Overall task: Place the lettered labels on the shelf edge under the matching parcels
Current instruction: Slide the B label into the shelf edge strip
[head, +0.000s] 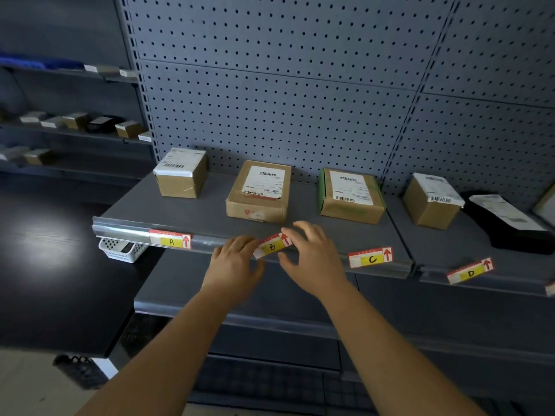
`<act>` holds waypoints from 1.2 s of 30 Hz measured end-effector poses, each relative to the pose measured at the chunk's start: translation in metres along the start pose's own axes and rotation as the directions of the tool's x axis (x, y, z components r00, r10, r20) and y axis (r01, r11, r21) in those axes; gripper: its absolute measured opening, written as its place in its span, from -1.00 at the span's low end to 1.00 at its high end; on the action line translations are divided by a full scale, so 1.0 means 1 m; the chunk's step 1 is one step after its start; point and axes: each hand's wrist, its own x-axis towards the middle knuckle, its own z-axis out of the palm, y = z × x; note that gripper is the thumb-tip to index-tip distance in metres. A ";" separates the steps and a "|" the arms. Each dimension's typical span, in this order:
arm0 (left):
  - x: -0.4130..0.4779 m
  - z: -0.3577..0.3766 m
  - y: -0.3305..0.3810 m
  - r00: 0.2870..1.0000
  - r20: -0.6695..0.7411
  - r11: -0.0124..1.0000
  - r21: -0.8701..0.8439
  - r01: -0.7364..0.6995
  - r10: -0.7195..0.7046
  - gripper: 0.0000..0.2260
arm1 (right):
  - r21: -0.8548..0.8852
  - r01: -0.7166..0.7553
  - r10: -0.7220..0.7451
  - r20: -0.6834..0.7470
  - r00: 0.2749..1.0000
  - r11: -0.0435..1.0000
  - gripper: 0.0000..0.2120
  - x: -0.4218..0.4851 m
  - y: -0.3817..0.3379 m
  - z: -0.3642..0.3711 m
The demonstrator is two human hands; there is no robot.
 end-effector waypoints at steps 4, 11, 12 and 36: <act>0.002 0.002 0.003 0.999 0.016 0.999 0.005 -0.042 0.042 -0.62 | 0.005 -0.083 0.083 -0.009 0.997 0.997 -0.60 -0.017 0.007 0.003; 0.004 0.006 0.008 0.995 0.027 0.996 0.003 -0.092 0.092 -0.65 | -0.059 -0.084 0.084 -0.006 0.996 0.995 -0.59 -0.033 0.010 0.007; 0.004 0.006 0.008 0.995 0.029 0.995 0.004 -0.096 0.096 -0.65 | -0.069 -0.086 0.086 0.004 0.996 0.994 -0.58 -0.032 0.009 0.006; 0.010 0.009 0.015 0.989 0.076 0.992 -0.017 -0.127 0.128 -0.62 | -0.013 -0.169 0.169 0.053 0.984 0.986 -0.58 -0.028 0.000 0.009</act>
